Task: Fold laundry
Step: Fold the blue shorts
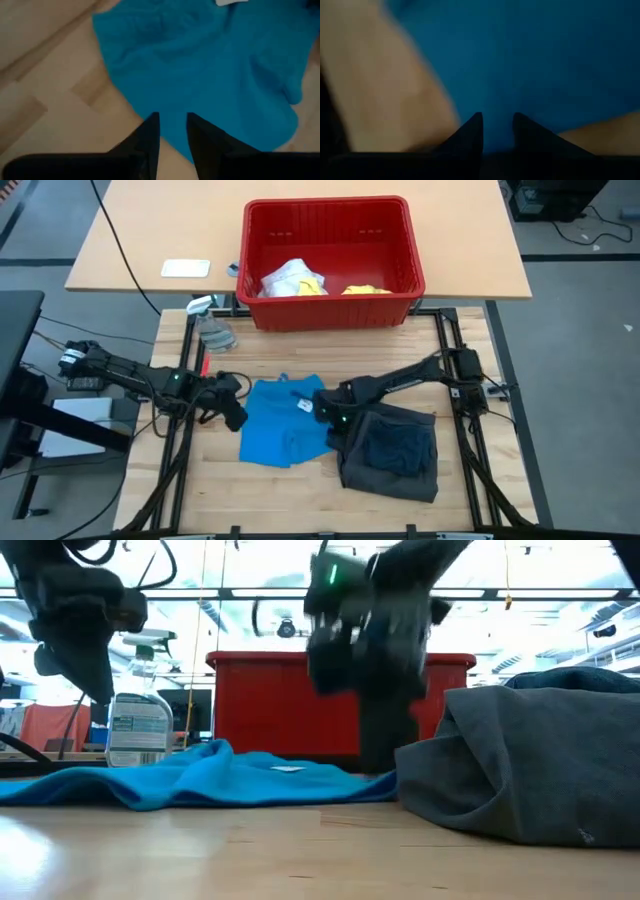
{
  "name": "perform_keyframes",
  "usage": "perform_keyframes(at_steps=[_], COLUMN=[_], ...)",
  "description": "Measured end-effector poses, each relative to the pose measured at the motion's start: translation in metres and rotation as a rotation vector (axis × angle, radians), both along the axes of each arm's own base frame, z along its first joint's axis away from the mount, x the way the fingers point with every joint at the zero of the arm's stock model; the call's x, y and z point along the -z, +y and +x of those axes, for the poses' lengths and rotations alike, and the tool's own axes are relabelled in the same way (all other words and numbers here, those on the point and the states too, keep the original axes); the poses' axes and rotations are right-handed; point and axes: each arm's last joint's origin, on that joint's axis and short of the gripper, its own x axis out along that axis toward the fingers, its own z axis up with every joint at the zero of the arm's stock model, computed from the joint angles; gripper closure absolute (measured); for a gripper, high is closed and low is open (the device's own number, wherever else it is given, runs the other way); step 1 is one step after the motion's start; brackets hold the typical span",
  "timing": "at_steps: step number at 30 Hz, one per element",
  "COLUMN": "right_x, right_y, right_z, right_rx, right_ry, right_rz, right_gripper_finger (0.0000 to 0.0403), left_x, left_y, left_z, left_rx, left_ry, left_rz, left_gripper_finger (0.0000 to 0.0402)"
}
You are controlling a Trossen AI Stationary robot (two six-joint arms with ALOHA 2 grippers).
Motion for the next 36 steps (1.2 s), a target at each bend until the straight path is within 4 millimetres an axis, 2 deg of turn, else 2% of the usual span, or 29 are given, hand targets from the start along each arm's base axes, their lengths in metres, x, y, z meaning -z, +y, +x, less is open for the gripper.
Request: perform_keyframes(at_steps=[2,5,8,12,16,21,24,29,32,36], right_x=[-0.019,-0.038,-0.050,-0.064,-0.060,-0.056,-0.054,-0.055,-0.056,-0.044], right_y=[0.010,0.011,0.000,-0.028,-0.057,-0.078,-0.093,-0.107,-0.114,-0.116], right_z=[-0.003,-0.004,-0.001,0.005,0.005,-0.001,-0.007,-0.008,-0.007,-0.002], right_rx=[-0.029,-0.021,0.044,0.275,0.406,0.457,0.523,0.564,0.580,0.574], right_ry=[-0.066,-0.157,-0.251,-0.327,-0.285,-0.207,-0.148,-0.162,-0.184,-0.174], right_rz=[-0.018,-0.119,-0.260,-0.331,-0.283,-0.278,-0.265,-0.292,-0.294,-0.288], right_gripper_finger=[0.0288,0.0288,0.0288,0.0284,0.0268,0.0225,0.0194,0.0164,0.0162,0.0164], left_x=[-0.001,-0.002,-0.003,-0.003,-0.003,-0.003,-0.002,0.009,0.019,0.032], left_y=[-0.005,-0.008,-0.005,0.005,0.020,0.043,0.055,0.072,0.079,0.083], left_z=[0.000,0.002,0.003,0.006,0.008,0.009,0.014,0.027,0.032,0.038], left_rx=[0.010,0.016,0.007,0.002,-0.042,-0.103,-0.073,-0.008,0.019,0.087], left_ry=[-0.017,-0.047,-0.066,-0.062,-0.054,-0.030,-0.031,0.020,0.078,0.119], left_rz=[-0.017,-0.025,0.019,0.087,0.114,0.165,0.176,0.160,0.122,0.028], left_gripper_finger=[0.0301,0.0301,0.0301,0.0291,0.0235,0.0132,0.0096,0.0091,0.0098,0.0103])
